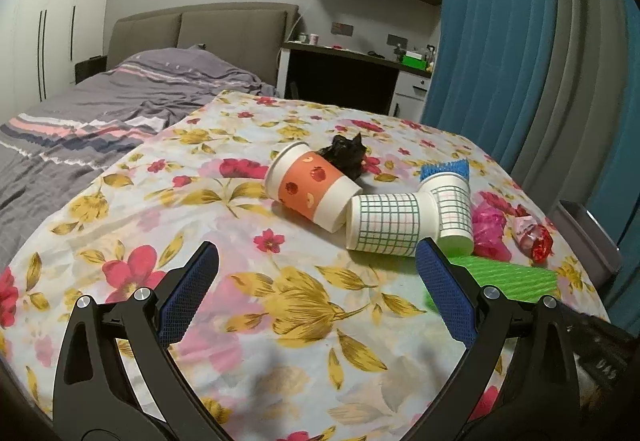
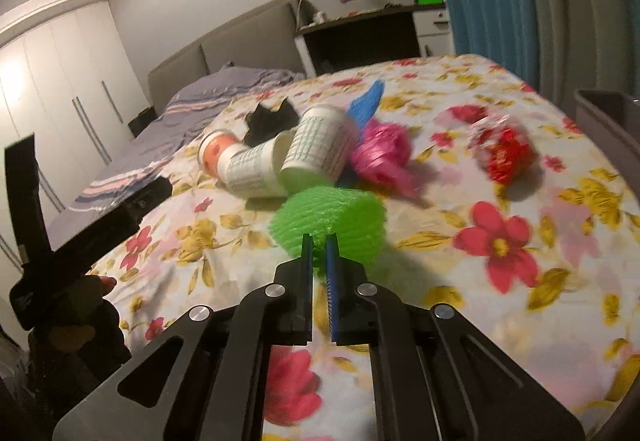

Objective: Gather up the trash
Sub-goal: 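Lift the green foam net with the right tool toward the grey bin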

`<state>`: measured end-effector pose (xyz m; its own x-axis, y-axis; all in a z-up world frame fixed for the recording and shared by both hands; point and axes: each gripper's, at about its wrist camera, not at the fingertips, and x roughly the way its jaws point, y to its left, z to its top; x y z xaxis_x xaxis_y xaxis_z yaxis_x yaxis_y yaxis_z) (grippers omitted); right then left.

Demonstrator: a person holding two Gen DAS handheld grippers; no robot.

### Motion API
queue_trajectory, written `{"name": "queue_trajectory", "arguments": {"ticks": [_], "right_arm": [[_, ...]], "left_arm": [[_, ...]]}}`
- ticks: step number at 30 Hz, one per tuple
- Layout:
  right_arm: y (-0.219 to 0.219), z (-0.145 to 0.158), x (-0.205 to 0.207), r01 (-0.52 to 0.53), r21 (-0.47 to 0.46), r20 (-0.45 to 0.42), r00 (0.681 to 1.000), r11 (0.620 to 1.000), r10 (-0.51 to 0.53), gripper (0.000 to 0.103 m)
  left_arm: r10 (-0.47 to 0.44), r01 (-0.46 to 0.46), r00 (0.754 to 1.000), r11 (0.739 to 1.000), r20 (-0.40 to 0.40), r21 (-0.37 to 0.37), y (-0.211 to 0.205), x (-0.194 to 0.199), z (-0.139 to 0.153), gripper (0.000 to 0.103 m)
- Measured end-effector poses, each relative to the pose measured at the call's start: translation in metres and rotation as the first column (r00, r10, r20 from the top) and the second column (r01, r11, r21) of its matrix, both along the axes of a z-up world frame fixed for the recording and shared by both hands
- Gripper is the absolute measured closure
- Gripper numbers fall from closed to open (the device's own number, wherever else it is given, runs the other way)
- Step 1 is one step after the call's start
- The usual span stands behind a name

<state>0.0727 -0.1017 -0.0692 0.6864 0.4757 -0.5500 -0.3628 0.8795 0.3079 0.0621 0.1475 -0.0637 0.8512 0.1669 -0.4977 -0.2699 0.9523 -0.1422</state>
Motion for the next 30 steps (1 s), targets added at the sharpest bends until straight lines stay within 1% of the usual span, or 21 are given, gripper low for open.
{"name": "queue_trajectory", "arguments": {"ticks": [7,9,13,18,22,23,24,26,30], "right_arm": [[-0.036,0.011,-0.005,0.086,0.03,0.03,0.996,0.996,-0.087,0.096],[-0.046,0.014,-0.007,0.108,0.033,0.043,0.993,0.994,-0.11,0.096],[-0.064,0.017,-0.01,0.141,0.043,0.058,0.988,0.989,-0.143,0.096],[-0.085,0.02,-0.014,0.179,0.058,0.071,0.981,0.982,-0.183,0.096],[-0.1,0.021,-0.014,0.204,0.062,0.08,0.975,0.977,-0.209,0.096],[-0.103,0.02,-0.014,0.212,0.065,0.08,0.973,0.975,-0.217,0.096],[-0.105,0.02,-0.013,0.215,0.068,0.079,0.972,0.974,-0.22,0.096],[-0.11,0.019,-0.012,0.221,0.072,0.076,0.971,0.973,-0.227,0.096],[-0.115,0.016,-0.009,0.226,0.075,0.069,0.97,0.971,-0.231,0.096]], "left_arm": [[-0.061,0.061,0.998,0.998,-0.017,-0.001,-0.02,0.016,0.0,0.006],[-0.082,0.082,0.997,0.997,-0.01,-0.001,-0.029,0.019,0.003,0.006],[-0.15,0.15,0.989,0.988,0.001,0.021,-0.056,0.028,0.009,0.006],[-0.22,0.219,0.976,0.975,0.009,0.049,-0.086,0.042,0.008,0.006],[-0.247,0.247,0.969,0.967,0.001,0.055,-0.101,0.058,0.003,0.006],[-0.251,0.25,0.968,0.967,-0.002,0.051,-0.102,0.062,0.002,0.008],[-0.253,0.253,0.967,0.966,-0.007,0.051,-0.104,0.066,0.0,0.011],[-0.261,0.262,0.965,0.964,-0.033,0.038,-0.105,0.077,-0.006,0.016],[-0.238,0.238,0.968,0.971,-0.075,-0.004,-0.099,0.095,-0.014,0.017]]}}
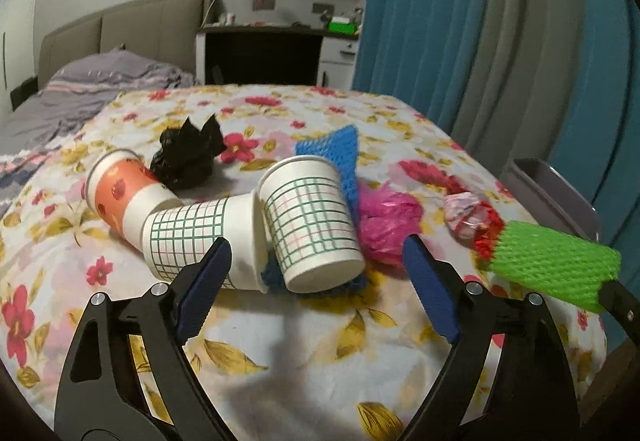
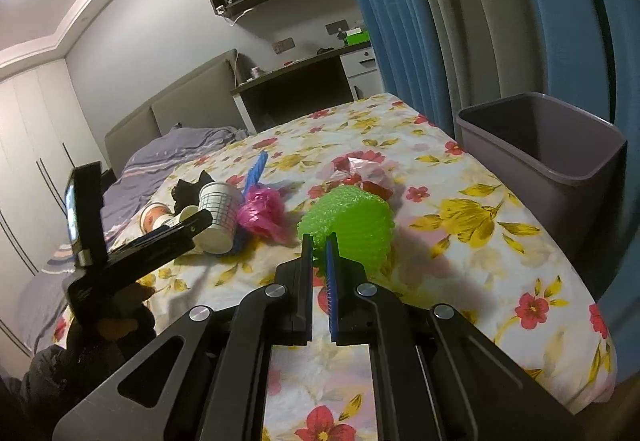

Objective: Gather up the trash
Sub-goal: 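Lift the green foam net with the right tool toward the grey bin, then grasp the white grid-pattern cup with the left tool while the right tool holds the net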

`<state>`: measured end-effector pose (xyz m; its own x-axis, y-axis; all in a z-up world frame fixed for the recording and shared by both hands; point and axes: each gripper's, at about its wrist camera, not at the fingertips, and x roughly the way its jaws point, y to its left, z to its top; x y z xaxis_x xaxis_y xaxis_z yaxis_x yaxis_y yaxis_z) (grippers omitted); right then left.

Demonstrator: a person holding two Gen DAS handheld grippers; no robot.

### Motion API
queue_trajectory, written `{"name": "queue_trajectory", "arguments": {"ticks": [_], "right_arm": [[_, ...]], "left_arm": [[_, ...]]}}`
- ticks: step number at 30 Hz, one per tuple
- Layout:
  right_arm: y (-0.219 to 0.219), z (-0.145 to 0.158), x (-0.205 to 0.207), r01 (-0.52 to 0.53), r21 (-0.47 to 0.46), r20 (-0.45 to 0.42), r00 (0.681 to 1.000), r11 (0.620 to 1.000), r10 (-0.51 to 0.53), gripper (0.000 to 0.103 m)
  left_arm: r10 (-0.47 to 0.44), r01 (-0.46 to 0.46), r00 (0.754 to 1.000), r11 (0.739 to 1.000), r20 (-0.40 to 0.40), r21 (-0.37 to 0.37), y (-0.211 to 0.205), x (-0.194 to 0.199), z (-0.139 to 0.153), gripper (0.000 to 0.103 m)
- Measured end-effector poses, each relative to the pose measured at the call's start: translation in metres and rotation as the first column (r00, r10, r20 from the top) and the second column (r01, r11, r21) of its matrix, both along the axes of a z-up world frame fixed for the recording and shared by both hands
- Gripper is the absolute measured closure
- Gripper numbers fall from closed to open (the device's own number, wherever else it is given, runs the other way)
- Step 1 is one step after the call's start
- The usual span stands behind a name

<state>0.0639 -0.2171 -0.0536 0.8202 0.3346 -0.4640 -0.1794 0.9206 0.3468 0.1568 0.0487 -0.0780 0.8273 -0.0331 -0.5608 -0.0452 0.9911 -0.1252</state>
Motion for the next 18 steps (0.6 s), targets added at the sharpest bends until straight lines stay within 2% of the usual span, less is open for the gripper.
{"name": "queue_trajectory", "arguments": {"ticks": [7,10,12,15,18], "right_arm": [[-0.003,-0.004,0.005,0.0,0.005,-0.007,1.0,1.0,0.0,0.096],[-0.004,-0.004,0.005,0.001,0.011,-0.007,1.0,1.0,-0.001,0.096],[-0.005,-0.004,0.005,0.003,0.012,-0.008,1.0,1.0,-0.003,0.096],[-0.006,-0.004,0.006,0.008,0.014,-0.009,1.0,1.0,-0.008,0.096],[-0.006,-0.004,0.006,0.01,0.016,-0.008,1.0,1.0,-0.01,0.096]], "left_arm": [[0.011,-0.011,1.0,1.0,-0.021,-0.002,-0.002,0.016,0.001,0.018],[0.008,-0.008,0.999,1.0,-0.047,0.001,-0.003,0.021,-0.003,0.025],[0.002,-0.004,0.998,1.0,-0.065,-0.03,0.0,0.023,-0.007,0.028],[0.013,-0.02,0.997,0.997,-0.078,-0.077,0.01,0.026,-0.009,0.028],[0.019,-0.026,0.996,0.995,-0.084,-0.092,0.011,0.029,-0.009,0.028]]}}
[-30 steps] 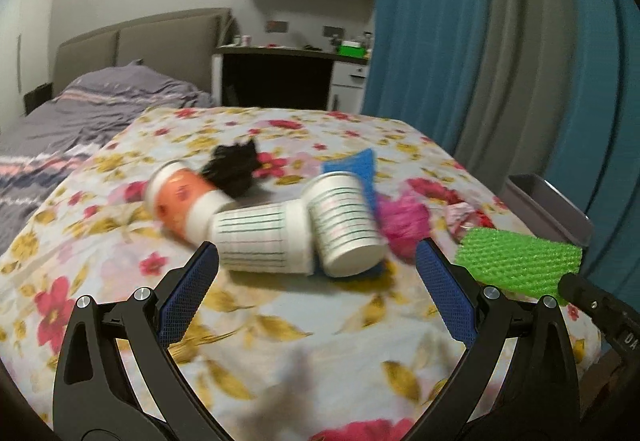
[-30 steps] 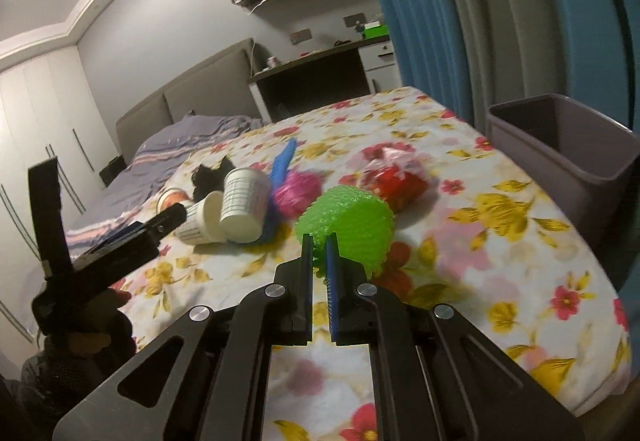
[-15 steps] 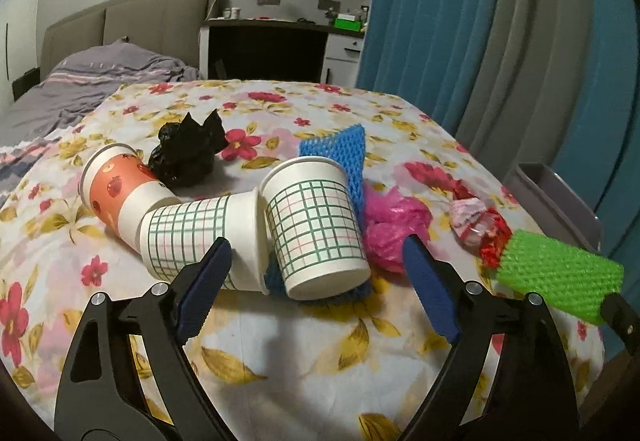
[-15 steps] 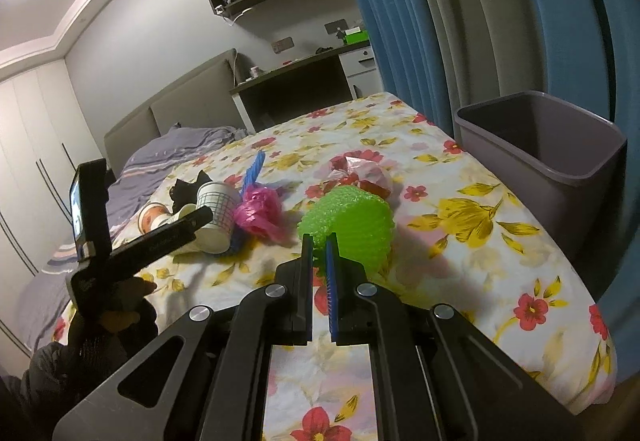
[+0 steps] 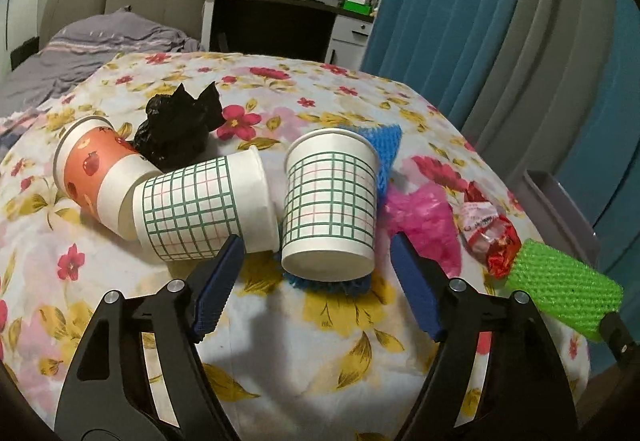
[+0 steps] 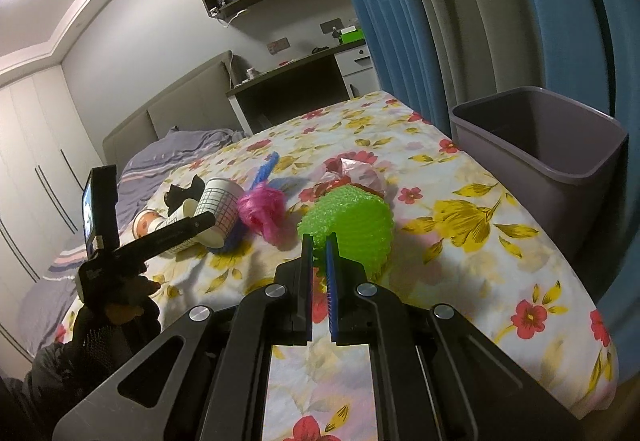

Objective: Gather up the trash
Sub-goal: 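Grasp the white grid-pattern cup with the left tool while the right tool holds the net, then carry the white cup and green net over the grey bin with both tools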

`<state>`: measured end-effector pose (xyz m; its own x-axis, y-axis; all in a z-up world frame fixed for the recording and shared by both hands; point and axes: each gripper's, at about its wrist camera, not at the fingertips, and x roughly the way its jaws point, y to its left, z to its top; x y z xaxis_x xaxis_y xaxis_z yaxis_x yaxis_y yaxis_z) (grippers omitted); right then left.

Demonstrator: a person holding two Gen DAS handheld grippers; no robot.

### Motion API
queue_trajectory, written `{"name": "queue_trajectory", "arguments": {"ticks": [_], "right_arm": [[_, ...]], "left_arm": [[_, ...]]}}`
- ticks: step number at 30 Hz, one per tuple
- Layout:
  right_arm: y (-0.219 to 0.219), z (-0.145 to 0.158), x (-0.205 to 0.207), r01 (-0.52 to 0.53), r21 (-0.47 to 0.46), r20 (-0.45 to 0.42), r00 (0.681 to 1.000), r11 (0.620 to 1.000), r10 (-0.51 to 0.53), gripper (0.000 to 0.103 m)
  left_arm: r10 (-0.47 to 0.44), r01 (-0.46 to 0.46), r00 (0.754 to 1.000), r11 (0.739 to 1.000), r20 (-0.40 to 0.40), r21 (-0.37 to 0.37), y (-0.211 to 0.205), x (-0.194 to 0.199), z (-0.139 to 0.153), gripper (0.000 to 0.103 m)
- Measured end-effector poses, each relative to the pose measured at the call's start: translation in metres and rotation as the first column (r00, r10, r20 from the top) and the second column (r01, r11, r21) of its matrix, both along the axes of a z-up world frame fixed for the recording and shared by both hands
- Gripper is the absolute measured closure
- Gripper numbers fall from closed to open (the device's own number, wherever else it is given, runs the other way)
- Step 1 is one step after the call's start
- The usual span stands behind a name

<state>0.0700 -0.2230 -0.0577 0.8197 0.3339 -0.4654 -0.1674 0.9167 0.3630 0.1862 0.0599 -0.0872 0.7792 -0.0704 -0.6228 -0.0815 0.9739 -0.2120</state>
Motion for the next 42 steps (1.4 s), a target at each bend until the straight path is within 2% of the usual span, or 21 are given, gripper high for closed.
{"name": "queue_trajectory", "arguments": {"ticks": [14,18,21,27,42], "right_arm": [[-0.005,-0.002,0.001,0.01,0.006,-0.011,1.0,1.0,-0.01,0.096],[-0.007,-0.003,0.001,0.016,0.011,-0.016,1.0,1.0,-0.016,0.096],[-0.009,-0.004,0.002,0.019,0.013,-0.017,1.0,1.0,-0.019,0.096],[-0.012,-0.004,0.003,0.022,0.018,-0.022,1.0,1.0,-0.021,0.096],[-0.017,0.003,0.001,0.04,0.012,0.004,0.999,0.999,-0.04,0.096]], "left_arm": [[-0.045,0.045,0.997,0.999,-0.067,-0.003,-0.011,0.036,-0.003,0.029],[-0.056,0.055,0.995,0.998,-0.077,-0.015,-0.009,0.04,-0.006,0.048],[-0.053,0.051,0.996,0.998,-0.078,-0.029,-0.006,0.04,-0.007,0.048],[-0.061,0.058,0.997,0.997,-0.046,-0.056,-0.003,0.034,-0.003,0.049],[-0.12,0.126,0.99,0.989,0.075,-0.08,-0.015,-0.001,0.031,0.049]]}}
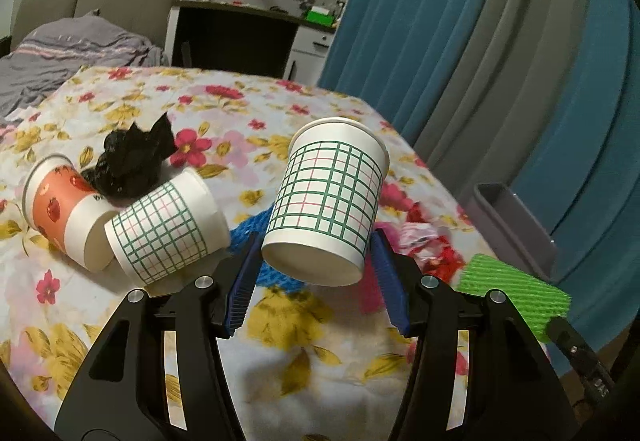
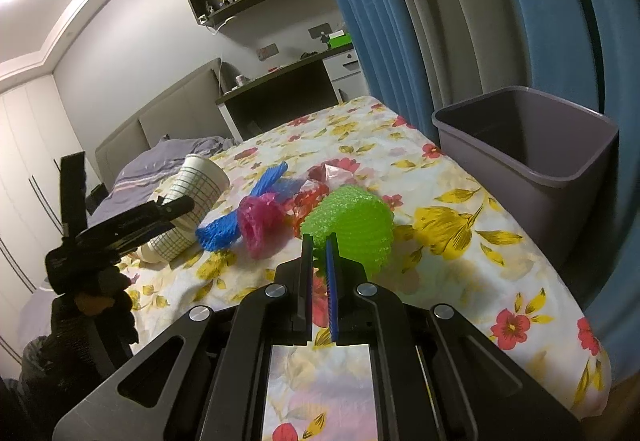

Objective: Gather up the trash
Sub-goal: 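Carry the white cup and green net over the grey bin with both tools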

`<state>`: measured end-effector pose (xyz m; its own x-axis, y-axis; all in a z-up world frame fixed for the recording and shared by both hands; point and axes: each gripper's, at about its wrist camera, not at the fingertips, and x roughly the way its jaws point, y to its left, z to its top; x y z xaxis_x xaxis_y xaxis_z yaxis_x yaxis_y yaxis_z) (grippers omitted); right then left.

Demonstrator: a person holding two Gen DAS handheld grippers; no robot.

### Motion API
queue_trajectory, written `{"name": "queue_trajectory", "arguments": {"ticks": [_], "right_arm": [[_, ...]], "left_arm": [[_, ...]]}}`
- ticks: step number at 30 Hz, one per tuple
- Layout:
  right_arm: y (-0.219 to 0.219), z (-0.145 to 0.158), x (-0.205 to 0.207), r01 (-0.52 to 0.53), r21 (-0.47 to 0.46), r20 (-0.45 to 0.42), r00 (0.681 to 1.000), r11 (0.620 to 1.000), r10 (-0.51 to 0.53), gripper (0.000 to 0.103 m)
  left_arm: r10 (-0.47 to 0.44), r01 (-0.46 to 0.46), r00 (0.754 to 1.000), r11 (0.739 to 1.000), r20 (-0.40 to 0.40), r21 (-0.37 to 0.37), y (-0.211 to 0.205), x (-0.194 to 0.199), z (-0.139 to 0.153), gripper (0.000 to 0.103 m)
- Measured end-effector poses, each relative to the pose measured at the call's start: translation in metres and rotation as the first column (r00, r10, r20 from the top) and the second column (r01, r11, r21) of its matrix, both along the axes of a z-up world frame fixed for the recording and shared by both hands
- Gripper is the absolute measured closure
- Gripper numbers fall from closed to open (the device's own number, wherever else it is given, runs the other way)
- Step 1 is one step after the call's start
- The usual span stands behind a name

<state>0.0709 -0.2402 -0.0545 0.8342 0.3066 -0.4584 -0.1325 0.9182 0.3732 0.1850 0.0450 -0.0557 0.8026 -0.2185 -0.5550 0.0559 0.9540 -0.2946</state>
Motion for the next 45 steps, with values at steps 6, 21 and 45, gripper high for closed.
{"name": "queue_trajectory", "arguments": {"ticks": [6,21,45], "right_arm": [[-0.003,0.006,-0.002,0.009,-0.008,0.018,1.0,1.0,-0.008,0.096],[-0.054,0.04,0.001,0.161,-0.082,0.105,0.983,0.983,-0.153,0.096],[-0.153,0.0,0.078,0.336,-0.15,-0.032,0.939,0.93,-0.344,0.096]], "left_arm": [[-0.032,0.032,0.999,0.999,0.038,0.001,-0.011,-0.009,0.015,0.049],[-0.251,0.251,0.964,0.968,0.094,0.01,-0.108,0.005,0.052,0.049],[-0.515,0.515,0.856,0.857,-0.033,-0.019,-0.293,0.107,0.004,0.049]]}}
